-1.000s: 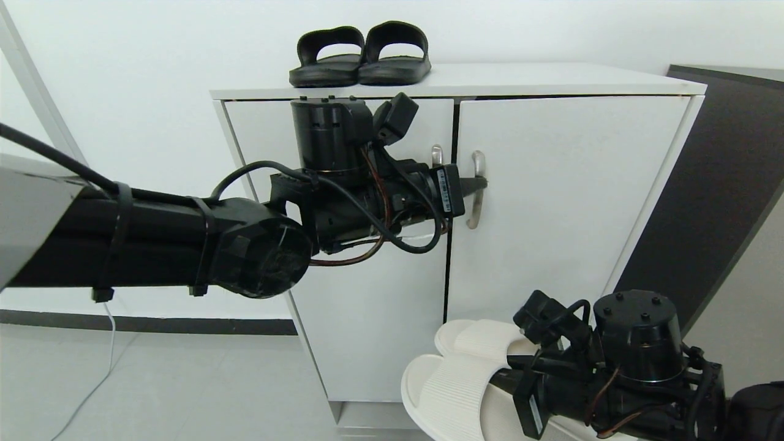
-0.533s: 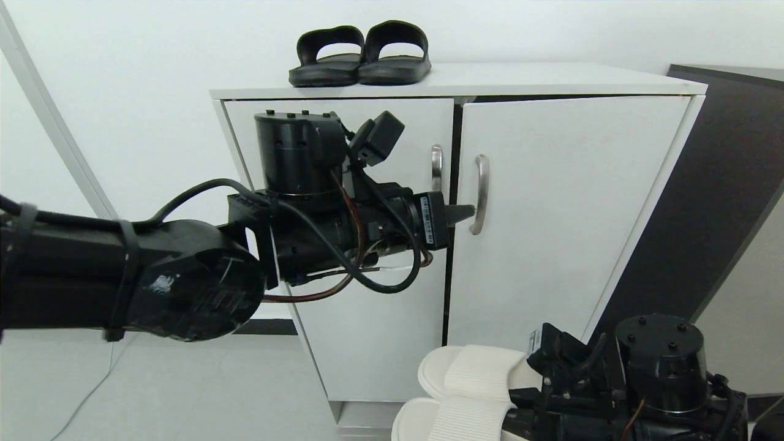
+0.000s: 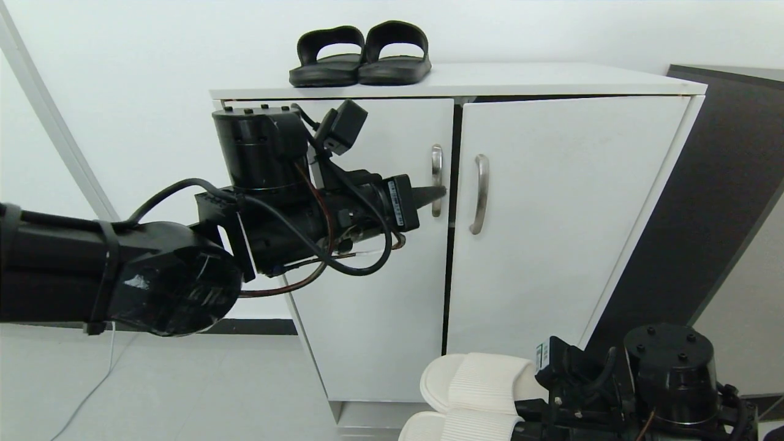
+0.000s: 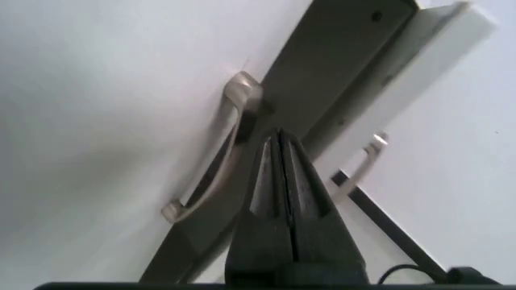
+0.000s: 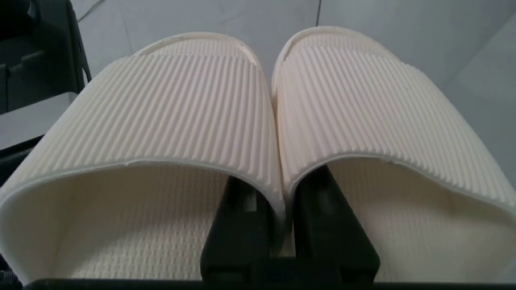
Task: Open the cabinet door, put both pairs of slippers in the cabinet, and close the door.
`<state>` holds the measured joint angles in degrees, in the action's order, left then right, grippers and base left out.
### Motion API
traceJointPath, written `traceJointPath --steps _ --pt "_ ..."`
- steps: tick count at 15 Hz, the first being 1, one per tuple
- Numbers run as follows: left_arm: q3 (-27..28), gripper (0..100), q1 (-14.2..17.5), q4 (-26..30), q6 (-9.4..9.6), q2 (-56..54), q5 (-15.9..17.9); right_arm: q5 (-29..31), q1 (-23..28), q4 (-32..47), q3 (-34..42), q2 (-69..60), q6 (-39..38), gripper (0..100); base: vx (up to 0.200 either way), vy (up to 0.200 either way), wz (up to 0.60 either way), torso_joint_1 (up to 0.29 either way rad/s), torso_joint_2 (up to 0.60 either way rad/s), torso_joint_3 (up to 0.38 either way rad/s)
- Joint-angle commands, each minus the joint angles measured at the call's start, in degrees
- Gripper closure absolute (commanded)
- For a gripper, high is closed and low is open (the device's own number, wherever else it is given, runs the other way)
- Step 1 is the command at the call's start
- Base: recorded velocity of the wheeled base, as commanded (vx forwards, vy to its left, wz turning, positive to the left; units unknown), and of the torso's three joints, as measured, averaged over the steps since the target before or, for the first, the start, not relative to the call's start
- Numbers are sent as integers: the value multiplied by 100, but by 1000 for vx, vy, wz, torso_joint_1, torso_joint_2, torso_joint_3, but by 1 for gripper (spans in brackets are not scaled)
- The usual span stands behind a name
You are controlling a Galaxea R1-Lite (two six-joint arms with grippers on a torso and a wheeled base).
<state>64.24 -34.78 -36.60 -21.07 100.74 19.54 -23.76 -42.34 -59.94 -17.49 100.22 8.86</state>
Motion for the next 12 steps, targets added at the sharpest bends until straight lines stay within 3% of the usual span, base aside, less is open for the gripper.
traceJointPath --steps 1,6,12 --pt "194 100 77 -5 -3 244 -3 3 -3 0 0 -11 1 100 0 0 0 0 0 0" --pt "1055 100 77 47 -249 789 -29 12 -3 0 0 -11 19 100 0 0 0 0 0 0" --pt "1433 100 -46 56 -258 1105 -38 12 -38 9 0 6 45 100 0 0 0 0 0 0"
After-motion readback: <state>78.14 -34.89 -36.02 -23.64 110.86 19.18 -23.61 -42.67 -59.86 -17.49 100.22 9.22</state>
